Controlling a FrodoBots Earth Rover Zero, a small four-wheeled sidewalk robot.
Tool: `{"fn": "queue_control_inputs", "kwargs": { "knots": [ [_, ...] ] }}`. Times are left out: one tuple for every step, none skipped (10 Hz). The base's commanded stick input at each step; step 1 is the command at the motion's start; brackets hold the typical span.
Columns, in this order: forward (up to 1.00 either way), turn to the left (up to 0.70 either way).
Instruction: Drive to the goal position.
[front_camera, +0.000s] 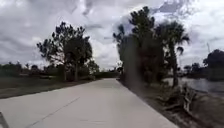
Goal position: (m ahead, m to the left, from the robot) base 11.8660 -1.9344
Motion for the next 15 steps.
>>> {"fn": "queue_control_inputs", "kwargs": {
  "knots": [
    [0.6, 0.01],
    [0.6, 0.01],
    [0.6, 0.01],
    [0.6, 0.01],
    [0.45, 0.01],
    [0.26, 0.0],
    [0.08, 0.0],
    [0.03, 0.0],
    [0.1, 0.01],
    [0.17, 0.01],
    [0.24, 0.01],
    [0.31, 0.02],
    [0.38, 0.02],
    [0.45, 0.02],
    [0.53, 0.03]
  ]
}}
